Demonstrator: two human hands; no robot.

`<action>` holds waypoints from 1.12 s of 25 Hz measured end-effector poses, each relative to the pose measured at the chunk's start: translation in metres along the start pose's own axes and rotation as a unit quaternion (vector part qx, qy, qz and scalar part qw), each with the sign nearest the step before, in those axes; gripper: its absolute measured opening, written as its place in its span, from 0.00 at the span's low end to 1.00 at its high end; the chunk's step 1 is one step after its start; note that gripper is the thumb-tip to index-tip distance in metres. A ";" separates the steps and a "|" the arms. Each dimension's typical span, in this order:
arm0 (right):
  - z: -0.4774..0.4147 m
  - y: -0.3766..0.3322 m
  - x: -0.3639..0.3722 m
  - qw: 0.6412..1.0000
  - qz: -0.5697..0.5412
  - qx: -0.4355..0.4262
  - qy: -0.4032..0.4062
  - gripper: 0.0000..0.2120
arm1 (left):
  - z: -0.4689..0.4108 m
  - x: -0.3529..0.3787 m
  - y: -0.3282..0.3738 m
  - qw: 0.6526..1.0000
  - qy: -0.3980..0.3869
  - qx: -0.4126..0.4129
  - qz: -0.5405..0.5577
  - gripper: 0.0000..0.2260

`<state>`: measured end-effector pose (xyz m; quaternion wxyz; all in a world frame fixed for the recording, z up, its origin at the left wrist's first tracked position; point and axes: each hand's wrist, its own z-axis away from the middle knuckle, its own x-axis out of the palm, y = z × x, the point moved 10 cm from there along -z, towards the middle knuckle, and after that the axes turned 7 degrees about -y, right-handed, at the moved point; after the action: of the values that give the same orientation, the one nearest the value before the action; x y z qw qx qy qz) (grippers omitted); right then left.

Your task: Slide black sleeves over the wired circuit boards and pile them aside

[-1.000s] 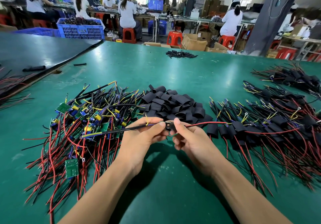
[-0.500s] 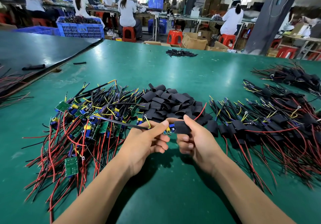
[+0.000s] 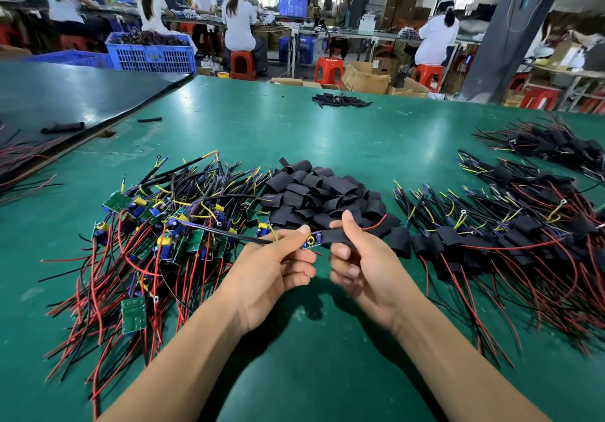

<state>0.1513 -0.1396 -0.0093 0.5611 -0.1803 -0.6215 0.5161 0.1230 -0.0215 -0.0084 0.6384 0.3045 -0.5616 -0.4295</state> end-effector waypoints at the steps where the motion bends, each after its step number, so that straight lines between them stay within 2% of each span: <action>1: 0.000 -0.002 -0.003 1.000 0.007 -0.013 0.016 0.13 | 0.000 0.000 0.000 1.000 -0.001 -0.002 0.005 0.09; 4: 0.001 -0.009 -0.008 0.998 0.021 -0.040 0.041 0.17 | 0.001 0.001 0.000 1.000 0.006 -0.006 0.011 0.08; 9: 0.003 -0.016 -0.001 0.996 0.058 -0.065 -0.004 0.25 | 0.002 -0.007 0.003 0.999 0.035 -0.006 0.028 0.08; 14: 0.001 -0.019 -0.008 0.994 0.072 -0.084 0.017 0.21 | 0.004 -0.001 0.006 1.000 0.000 -0.006 0.027 0.09; 17: 0.001 -0.020 -0.006 0.993 0.067 -0.096 0.003 0.20 | 0.004 -0.002 0.007 0.999 -0.005 -0.003 0.036 0.08; 22: 0.004 -0.024 0.001 0.992 0.059 -0.112 -0.024 0.12 | 0.003 -0.002 0.007 0.999 -0.015 -0.001 0.048 0.07; 25: 0.005 -0.024 0.003 0.992 0.053 -0.108 -0.024 0.16 | 0.003 -0.001 0.010 0.999 -0.025 0.014 0.041 0.05; 28: 0.005 -0.024 0.004 0.992 0.060 -0.105 -0.025 0.16 | 0.003 -0.001 0.013 0.998 -0.027 0.035 0.039 0.07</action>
<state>0.1543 -0.1487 0.0139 0.4910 -0.2623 -0.6743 0.4852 0.1230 -0.0147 0.0033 0.6281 0.2925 -0.6046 -0.3928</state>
